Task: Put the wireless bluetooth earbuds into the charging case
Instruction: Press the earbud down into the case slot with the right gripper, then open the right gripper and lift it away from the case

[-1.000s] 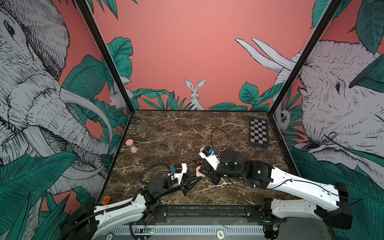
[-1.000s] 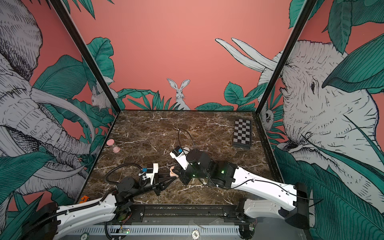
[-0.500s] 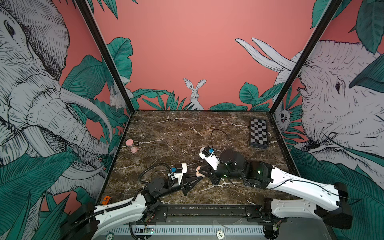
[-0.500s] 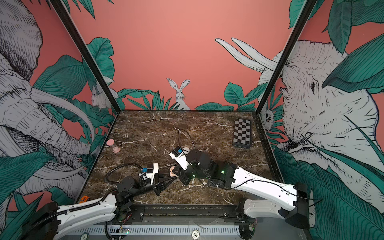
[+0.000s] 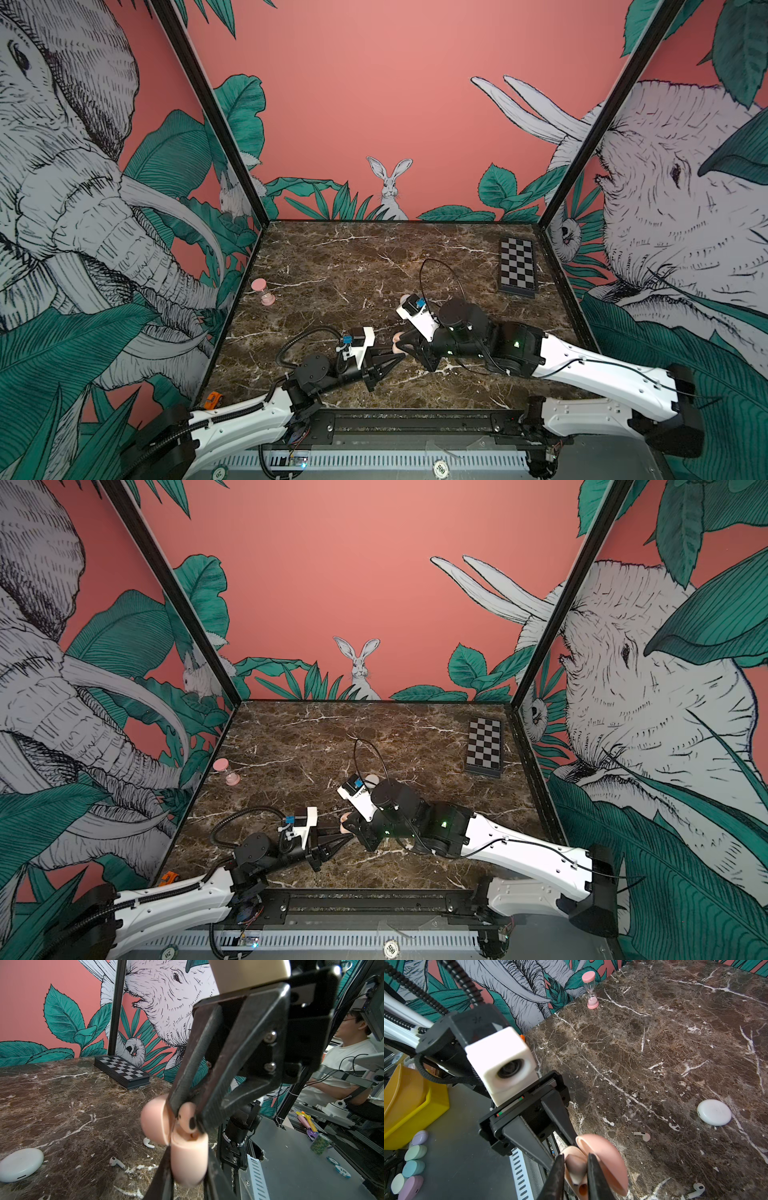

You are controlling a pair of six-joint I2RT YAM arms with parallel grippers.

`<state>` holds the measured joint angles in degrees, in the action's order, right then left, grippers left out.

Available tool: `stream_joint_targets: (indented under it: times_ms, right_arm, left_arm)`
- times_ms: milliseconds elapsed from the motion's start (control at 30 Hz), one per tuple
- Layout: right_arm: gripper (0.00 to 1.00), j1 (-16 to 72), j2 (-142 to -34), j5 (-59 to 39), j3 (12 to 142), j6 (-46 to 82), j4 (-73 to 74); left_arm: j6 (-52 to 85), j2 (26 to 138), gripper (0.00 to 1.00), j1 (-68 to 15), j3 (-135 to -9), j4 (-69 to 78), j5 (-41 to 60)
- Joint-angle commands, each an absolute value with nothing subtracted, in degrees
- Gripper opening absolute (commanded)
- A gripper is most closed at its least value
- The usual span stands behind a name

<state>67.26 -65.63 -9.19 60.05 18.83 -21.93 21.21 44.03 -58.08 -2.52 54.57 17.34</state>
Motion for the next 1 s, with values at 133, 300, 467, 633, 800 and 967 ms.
stream_joint_targets:
  times_ms: [133, 300, 467, 633, 800, 967]
  right_arm:
    - [0.24, 67.94, -65.53, -10.37, 61.1, 18.53, -20.77]
    - [0.27, 67.94, -65.57, -10.37, 61.19, 18.39, -20.76]
    - [0.3, 68.03, -65.38, -10.23, 61.5, 18.32, -20.79]
    - [0.34, 68.08, -65.13, -9.63, 61.75, 18.28, -20.78]
    - [0.39, 68.06, -64.6, -8.87, 61.87, 18.1, -20.83]
    - [0.45, 68.03, -63.92, -8.84, 62.14, 18.1, -20.74]
  left_arm:
    - [20.63, 44.2, 0.0, -58.18, -2.82, 56.22, 17.31]
    - [20.73, 44.21, 0.0, -58.18, -2.81, 56.18, 17.31]
    - [20.74, 44.27, 0.0, -58.26, -2.81, 56.18, 17.33]
    - [20.77, 44.35, 0.0, -58.27, -2.79, 56.31, 17.41]
    - [20.87, 44.38, 0.0, -58.27, -2.79, 56.34, 17.4]
    - [20.83, 44.31, 0.0, -58.27, -2.68, 56.37, 17.46]
